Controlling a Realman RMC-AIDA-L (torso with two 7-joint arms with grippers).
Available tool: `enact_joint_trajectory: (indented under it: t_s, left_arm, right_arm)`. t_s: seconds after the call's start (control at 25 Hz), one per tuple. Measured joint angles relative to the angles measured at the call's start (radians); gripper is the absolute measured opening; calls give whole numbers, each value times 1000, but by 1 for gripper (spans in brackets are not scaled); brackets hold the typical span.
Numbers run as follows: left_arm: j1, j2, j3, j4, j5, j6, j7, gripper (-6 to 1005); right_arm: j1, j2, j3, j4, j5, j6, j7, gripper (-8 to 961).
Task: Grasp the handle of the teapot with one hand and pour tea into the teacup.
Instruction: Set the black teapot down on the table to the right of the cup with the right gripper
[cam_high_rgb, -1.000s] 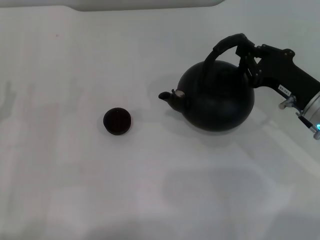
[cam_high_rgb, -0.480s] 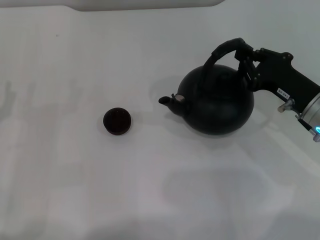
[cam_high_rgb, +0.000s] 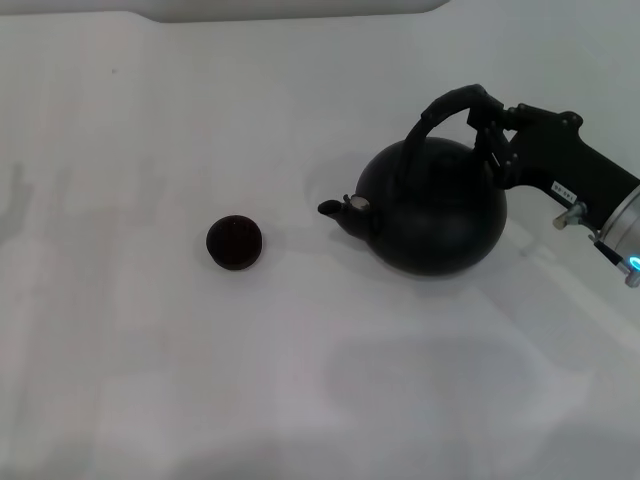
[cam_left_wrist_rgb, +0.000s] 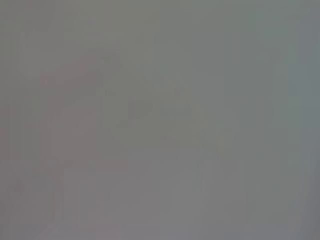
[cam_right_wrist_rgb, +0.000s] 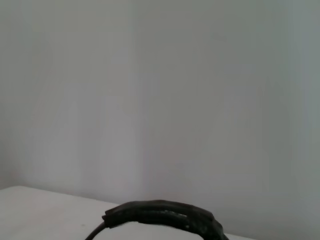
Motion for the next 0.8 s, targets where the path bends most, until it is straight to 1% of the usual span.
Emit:
enact_joint_trajectory:
  t_s: [0.16,0.4,0.8]
  left_arm:
    - [2,0,0,0,0,-1,0,885]
    - [6,0,0,0,0,-4,0,885]
    - [8,0,0,2,0,-7,0,885]
  right_arm:
    - [0,0,-2,1,0,6,-2,107]
    - [-1,0,-15,3,0,16,-5,216]
    - [-3,-1,-34,4,0,33,-5,252]
